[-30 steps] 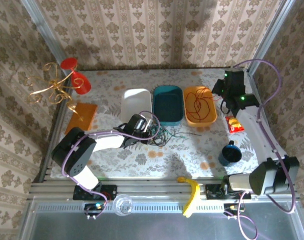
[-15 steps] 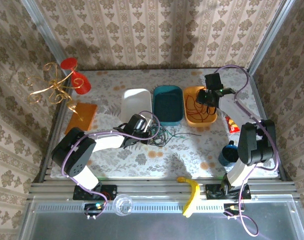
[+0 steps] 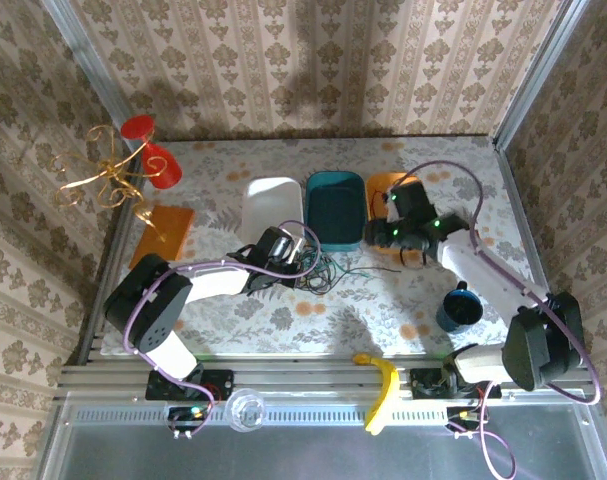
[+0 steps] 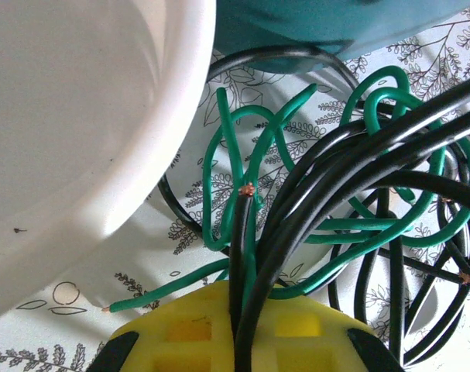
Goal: Untangle the cables
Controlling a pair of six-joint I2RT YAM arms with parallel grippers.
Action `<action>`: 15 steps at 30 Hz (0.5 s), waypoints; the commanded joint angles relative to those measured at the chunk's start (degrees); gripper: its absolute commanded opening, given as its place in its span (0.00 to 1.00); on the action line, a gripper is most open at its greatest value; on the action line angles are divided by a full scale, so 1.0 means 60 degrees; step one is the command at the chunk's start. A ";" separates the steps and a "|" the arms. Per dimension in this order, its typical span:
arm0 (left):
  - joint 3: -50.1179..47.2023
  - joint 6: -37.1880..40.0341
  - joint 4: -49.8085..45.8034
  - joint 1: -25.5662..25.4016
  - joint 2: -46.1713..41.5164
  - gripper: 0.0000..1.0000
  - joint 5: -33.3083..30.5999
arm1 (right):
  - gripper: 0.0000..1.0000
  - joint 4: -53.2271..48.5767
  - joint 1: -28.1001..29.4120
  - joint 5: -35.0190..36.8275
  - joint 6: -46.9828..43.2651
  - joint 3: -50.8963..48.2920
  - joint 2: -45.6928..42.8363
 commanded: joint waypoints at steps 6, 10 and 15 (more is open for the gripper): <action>0.0243 0.0277 -0.0590 -0.0072 0.0406 0.00 0.0157 | 0.44 -0.1122 0.2218 -0.2063 -0.1223 -0.0396 0.1491; 0.0229 0.0270 -0.0601 -0.0079 0.0392 0.00 0.0144 | 0.44 -0.0970 0.2417 -0.1937 -0.1350 -0.0364 0.1929; 0.0240 0.0270 -0.0675 -0.0087 0.0392 0.00 0.0201 | 0.45 -0.0627 0.2417 -0.1903 -0.1598 -0.0173 0.2249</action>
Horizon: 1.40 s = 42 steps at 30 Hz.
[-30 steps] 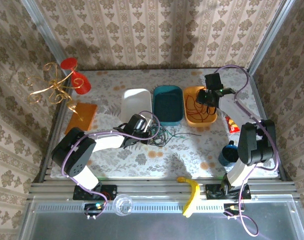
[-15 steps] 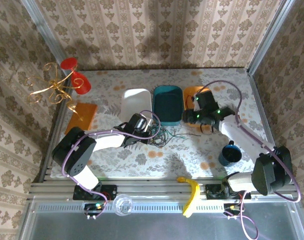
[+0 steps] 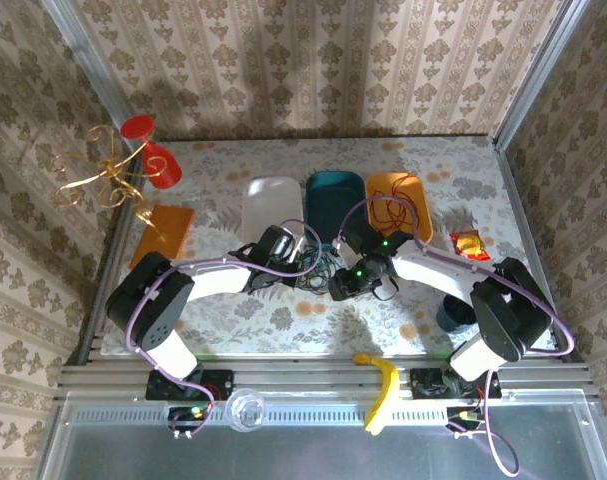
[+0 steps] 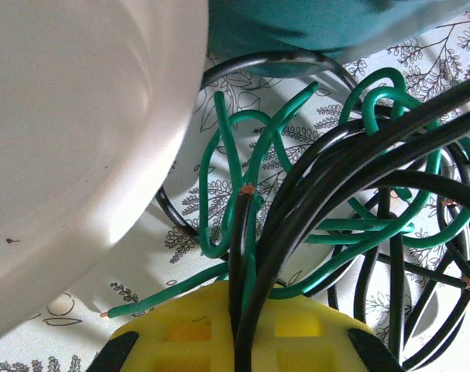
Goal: Untangle the cables
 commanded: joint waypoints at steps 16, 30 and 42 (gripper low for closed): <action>0.0101 0.0247 -0.0766 -0.0189 0.0229 0.00 0.0205 | 0.48 0.1166 -0.0254 -0.0597 -0.0367 0.1127 0.1489; 0.0082 0.0279 -0.0823 -0.0277 0.0246 0.00 0.0196 | 0.00 0.1838 -0.0548 -0.0336 0.0225 0.0980 0.1117; -0.0315 0.0114 -0.0637 -0.0145 0.0268 0.00 0.0162 | 0.00 0.1362 -0.1710 0.1889 0.1043 -0.0524 -0.1675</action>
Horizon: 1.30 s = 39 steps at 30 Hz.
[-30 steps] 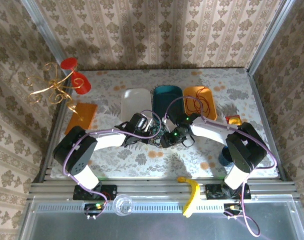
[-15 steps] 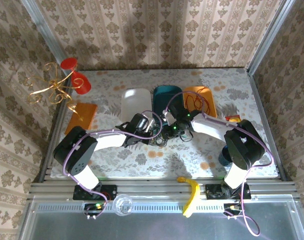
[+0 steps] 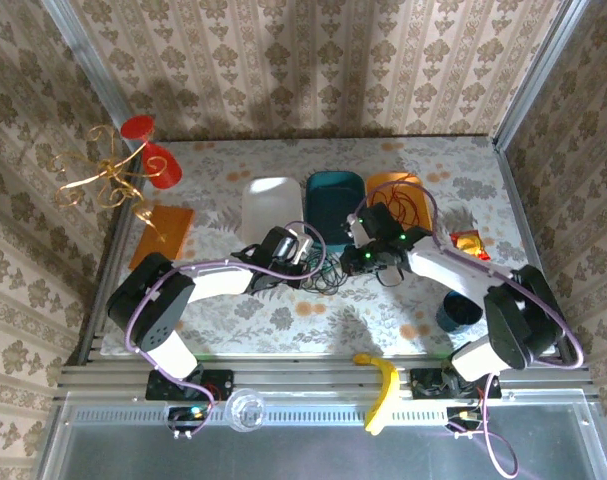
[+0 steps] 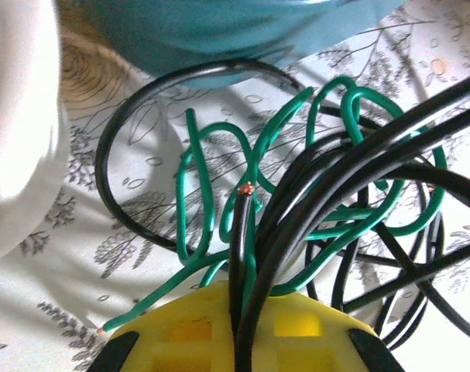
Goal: Untangle the cables
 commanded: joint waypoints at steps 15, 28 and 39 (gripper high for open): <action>-0.0196 0.0120 -0.0873 0.0022 0.0436 0.00 -0.0206 | 0.21 -0.0457 -0.0669 0.0023 0.0230 -0.0662 -0.0904; -0.0071 0.0180 -0.0953 -0.0033 0.0537 0.00 -0.0220 | 0.31 -0.0602 -0.0439 -0.0337 -0.0057 -0.0838 -0.0796; -0.0004 0.0181 -0.1057 -0.0098 0.0553 0.00 -0.0293 | 0.32 -0.0159 -0.0162 -0.0642 -0.0141 -0.0291 0.0063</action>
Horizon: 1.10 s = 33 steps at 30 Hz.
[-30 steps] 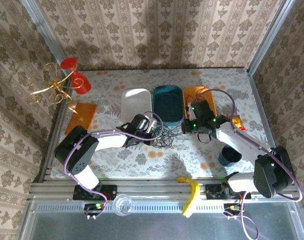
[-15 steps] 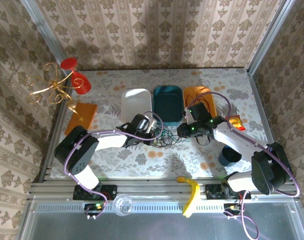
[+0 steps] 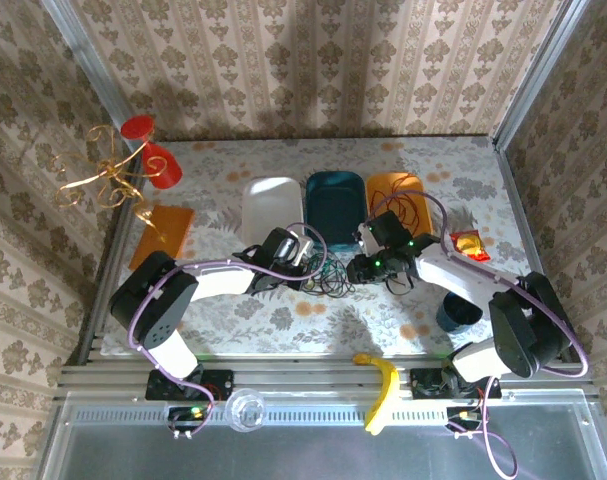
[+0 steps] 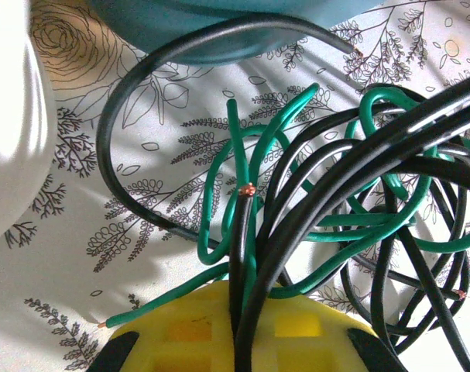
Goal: Untangle the cables
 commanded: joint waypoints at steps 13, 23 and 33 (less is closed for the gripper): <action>0.0016 0.0187 -0.0966 -0.0070 0.0411 0.00 -0.0312 | 0.00 0.0138 0.0016 0.0944 0.0219 0.0443 -0.1187; 0.0050 0.0230 -0.0996 -0.0066 0.0514 0.00 -0.0279 | 0.00 -0.0211 -0.0069 0.6301 0.0807 0.1084 -0.3531; -0.0072 0.0289 -0.1072 -0.0044 0.0415 0.00 -0.0421 | 0.00 -0.1016 -0.1882 0.9081 0.2120 0.1451 -0.4082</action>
